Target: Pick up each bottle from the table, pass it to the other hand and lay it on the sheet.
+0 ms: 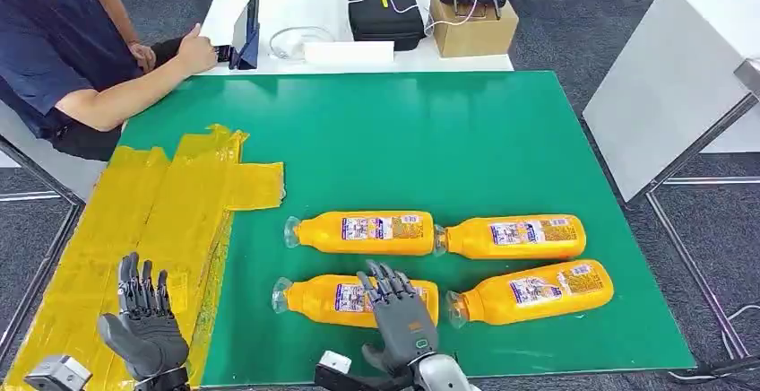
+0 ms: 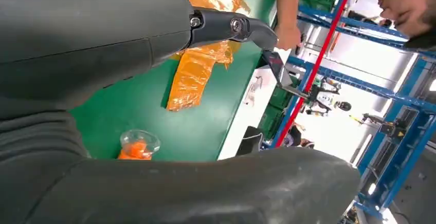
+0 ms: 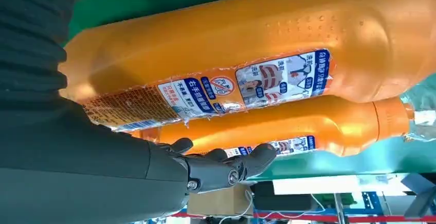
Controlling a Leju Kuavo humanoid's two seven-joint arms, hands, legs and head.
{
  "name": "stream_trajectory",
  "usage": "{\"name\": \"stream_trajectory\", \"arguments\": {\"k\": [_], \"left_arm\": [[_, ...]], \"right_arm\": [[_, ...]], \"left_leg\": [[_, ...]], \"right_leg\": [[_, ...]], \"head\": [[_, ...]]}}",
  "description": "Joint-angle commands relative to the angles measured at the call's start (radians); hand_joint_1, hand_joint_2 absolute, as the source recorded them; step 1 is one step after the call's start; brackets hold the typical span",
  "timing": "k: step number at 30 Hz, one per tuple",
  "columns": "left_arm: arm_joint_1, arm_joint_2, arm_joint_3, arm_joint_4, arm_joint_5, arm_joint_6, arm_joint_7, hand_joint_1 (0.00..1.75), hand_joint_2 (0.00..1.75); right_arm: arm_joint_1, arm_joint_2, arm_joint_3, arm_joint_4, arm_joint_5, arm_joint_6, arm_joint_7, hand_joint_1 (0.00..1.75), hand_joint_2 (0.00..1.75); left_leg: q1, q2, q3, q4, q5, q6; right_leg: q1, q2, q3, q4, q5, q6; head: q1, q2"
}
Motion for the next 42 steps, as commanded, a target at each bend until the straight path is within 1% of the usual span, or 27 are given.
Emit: {"name": "stream_trajectory", "arguments": {"k": [1,4,10,15,27,28,29,30,31,32,35,36,40,42], "left_arm": [[-0.016,0.014,0.005,0.025,0.004,0.0,0.002,0.0,0.0],[-0.013,0.014,0.001,0.021,0.009,0.004,0.007,0.0,0.0],[-0.012,0.014,0.0,0.021,0.013,0.004,0.012,0.0,0.0],[-0.007,0.014,0.008,0.016,0.017,-0.002,0.016,0.0,0.0],[-0.007,0.014,0.008,0.016,0.017,-0.003,0.017,0.0,0.0],[-0.01,0.014,0.011,0.021,0.018,-0.002,0.026,0.0,0.0],[-0.012,0.014,0.012,0.023,0.018,-0.003,0.026,0.0,0.0],[-0.012,0.014,0.012,0.023,0.014,-0.008,0.03,0.0,0.0],[-0.014,0.014,0.013,0.026,0.014,-0.008,0.031,0.0,0.0],[-0.014,0.014,0.014,0.028,0.015,-0.008,0.032,0.0,0.0],[-0.011,0.014,0.017,0.027,0.015,-0.009,0.032,0.0,0.0],[-0.011,0.014,0.017,0.026,0.015,-0.009,0.032,0.0,0.0],[-0.015,0.014,0.018,0.032,0.016,-0.012,0.033,0.0,0.0],[-0.024,0.014,0.019,0.042,0.017,-0.016,0.038,0.0,0.0]], "right_arm": [[-0.017,-0.018,0.016,0.038,-0.001,0.011,0.003,0.0,1.75],[-0.011,-0.045,0.018,0.028,0.007,0.022,0.05,0.0,1.75],[-0.002,-0.104,-0.029,-0.008,-0.003,0.023,0.066,0.0,1.75],[0.03,-0.164,-0.049,-0.059,0.003,0.063,0.121,0.0,1.75],[0.031,-0.166,-0.048,-0.059,0.004,0.064,0.123,0.0,1.75],[0.029,-0.214,-0.031,-0.066,0.008,0.169,0.19,1.48,1.75],[0.039,-0.242,-0.039,-0.06,-0.01,0.162,0.186,1.55,1.75],[0.033,-0.259,-0.02,-0.056,-0.026,0.151,0.204,1.54,1.75],[0.037,-0.269,-0.022,-0.052,-0.028,0.149,0.201,1.47,1.75],[0.038,-0.273,-0.022,-0.054,-0.033,0.144,0.196,1.45,1.75],[0.029,-0.275,-0.027,-0.06,-0.039,0.146,0.193,1.47,1.75],[0.025,-0.275,-0.028,-0.061,-0.042,0.149,0.191,1.43,1.75],[0.004,-0.286,-0.043,-0.06,-0.058,0.181,0.178,1.52,1.75],[-0.013,-0.295,-0.066,-0.044,-0.091,0.206,0.153,1.48,1.75]], "left_leg": [[-0.001,0.0,0.002,-0.001,0.0,0.001],[-0.001,0.0,0.001,-0.001,0.0,0.001],[-0.001,-0.001,0.002,-0.001,0.001,0.001],[-0.001,-0.001,0.001,-0.001,0.0,0.001],[-0.001,0.0,0.001,-0.001,0.0,0.001],[-0.001,0.0,0.002,-0.001,0.0,0.001],[-0.001,0.0,0.002,-0.001,0.0,0.001],[-0.001,-0.001,0.001,-0.001,0.0,0.001],[-0.002,-0.001,0.002,-0.001,0.0,0.002],[-0.001,-0.001,0.003,-0.001,0.0,0.001],[-0.001,-0.002,0.003,-0.001,0.0,0.001],[-0.001,-0.001,0.003,-0.001,0.0,0.001],[-0.001,-0.001,0.003,-0.001,0.001,0.001],[-0.001,-0.001,0.004,-0.001,0.001,0.001]], "right_leg": [[0.0,0.0,0.001,-0.001,0.0,-0.001],[0.0,-0.001,0.001,-0.001,0.0,-0.001],[-0.001,-0.002,0.002,-0.001,0.0,-0.001],[-0.001,-0.002,0.002,-0.001,0.0,-0.001],[-0.001,-0.001,0.001,-0.001,0.0,-0.001],[-0.001,-0.001,0.002,-0.001,0.0,-0.001],[-0.001,-0.001,0.002,-0.001,0.0,-0.001],[-0.001,-0.001,0.001,-0.001,0.0,0.0],[-0.001,-0.002,0.003,-0.001,0.0,-0.001],[-0.001,-0.002,0.003,-0.001,0.0,-0.001],[-0.001,-0.003,0.003,-0.001,0.0,0.0],[-0.001,-0.002,0.003,-0.001,0.0,0.0],[-0.001,-0.002,0.003,-0.001,0.0,-0.001],[-0.001,-0.002,0.004,-0.001,0.0,-0.001]], "head": [[0.0,0.0],[0.0,0.0],[0.0,0.0],[0.0,0.0],[0.0,0.0],[0.0,0.0],[0.0,0.0],[0.0,0.0],[0.0,0.0],[0.0,0.0],[0.0,0.0],[0.0,0.0],[0.0,0.0],[0.0,0.0]]}}
